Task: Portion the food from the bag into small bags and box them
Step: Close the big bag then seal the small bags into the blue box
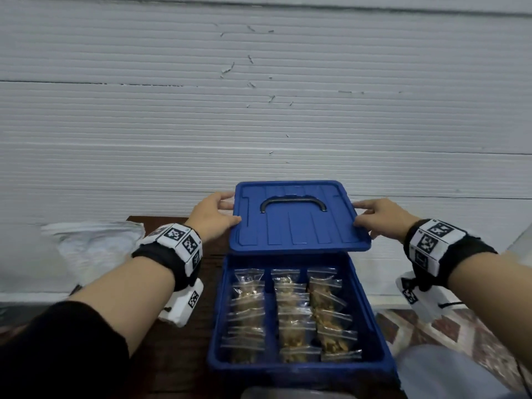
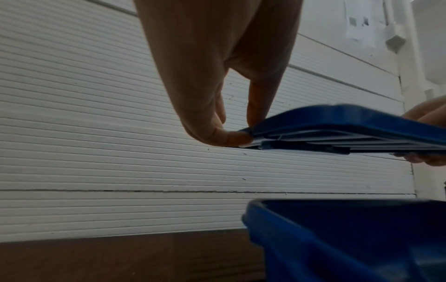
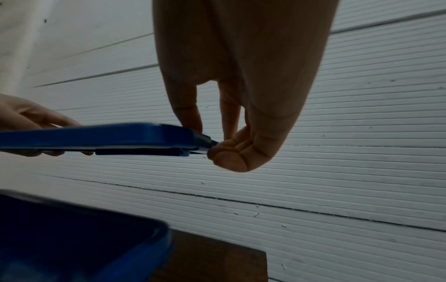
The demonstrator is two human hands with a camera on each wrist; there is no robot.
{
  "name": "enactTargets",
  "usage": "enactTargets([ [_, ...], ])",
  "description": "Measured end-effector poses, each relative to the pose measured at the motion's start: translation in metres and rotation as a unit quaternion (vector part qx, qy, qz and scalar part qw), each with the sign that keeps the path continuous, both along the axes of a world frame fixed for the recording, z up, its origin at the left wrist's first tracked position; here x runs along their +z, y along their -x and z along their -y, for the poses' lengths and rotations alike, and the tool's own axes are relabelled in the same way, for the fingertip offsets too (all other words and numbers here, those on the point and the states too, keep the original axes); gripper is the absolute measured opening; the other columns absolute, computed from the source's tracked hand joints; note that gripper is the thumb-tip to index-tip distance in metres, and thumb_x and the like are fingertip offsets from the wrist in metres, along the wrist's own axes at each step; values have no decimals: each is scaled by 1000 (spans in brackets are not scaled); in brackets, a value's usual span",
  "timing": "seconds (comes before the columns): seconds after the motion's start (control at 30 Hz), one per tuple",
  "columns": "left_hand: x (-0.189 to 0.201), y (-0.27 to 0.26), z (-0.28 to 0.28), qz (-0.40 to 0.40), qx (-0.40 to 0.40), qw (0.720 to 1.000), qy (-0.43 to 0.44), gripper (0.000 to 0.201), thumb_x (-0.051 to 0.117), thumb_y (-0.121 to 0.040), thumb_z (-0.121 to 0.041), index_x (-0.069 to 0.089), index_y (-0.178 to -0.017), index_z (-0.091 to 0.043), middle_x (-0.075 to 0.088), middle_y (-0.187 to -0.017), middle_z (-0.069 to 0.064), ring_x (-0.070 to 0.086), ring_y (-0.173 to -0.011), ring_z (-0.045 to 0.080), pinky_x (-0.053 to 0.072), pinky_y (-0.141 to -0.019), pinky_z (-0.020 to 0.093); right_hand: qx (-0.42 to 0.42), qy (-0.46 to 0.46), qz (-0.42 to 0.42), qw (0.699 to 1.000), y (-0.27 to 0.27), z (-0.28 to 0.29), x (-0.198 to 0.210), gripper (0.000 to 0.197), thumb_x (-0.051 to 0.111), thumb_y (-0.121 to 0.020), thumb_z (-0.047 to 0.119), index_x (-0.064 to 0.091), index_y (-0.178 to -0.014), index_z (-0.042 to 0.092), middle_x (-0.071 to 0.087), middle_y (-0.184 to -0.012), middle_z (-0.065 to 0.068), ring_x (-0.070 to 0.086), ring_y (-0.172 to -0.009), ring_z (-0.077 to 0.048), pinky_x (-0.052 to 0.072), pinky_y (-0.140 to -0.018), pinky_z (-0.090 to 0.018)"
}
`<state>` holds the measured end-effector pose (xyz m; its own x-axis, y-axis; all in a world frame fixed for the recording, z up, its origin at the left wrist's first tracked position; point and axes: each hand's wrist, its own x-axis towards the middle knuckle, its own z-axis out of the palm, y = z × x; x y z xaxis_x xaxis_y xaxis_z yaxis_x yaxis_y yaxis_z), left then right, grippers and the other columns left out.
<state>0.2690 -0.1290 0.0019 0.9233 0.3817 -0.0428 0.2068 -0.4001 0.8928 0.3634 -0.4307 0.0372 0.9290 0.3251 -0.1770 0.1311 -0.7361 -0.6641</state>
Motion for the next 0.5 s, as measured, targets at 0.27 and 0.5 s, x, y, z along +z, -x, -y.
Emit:
enactTargets([
  [0.27, -18, 82, 21, -45, -19, 997, -61, 50, 71, -81, -7, 51, -123, -24, 57, -94, -16, 63, -98, 20, 51, -85, 30, 22, 23, -28, 999, 75, 27, -16, 48, 56, -89, 10, 48, -137, 11, 64, -82, 0, 59, -69, -14, 52, -66, -31],
  [0.5, -27, 133, 48, -53, -21, 994, -95, 47, 65, -85, -11, 48, -128, -20, 57, -104, -6, 56, -77, 2, 41, -63, 14, 17, 36, -38, 998, 121, 42, -36, 45, 55, -89, 12, 51, -134, 14, 70, -91, -11, 64, -80, -23, 52, -65, -30],
])
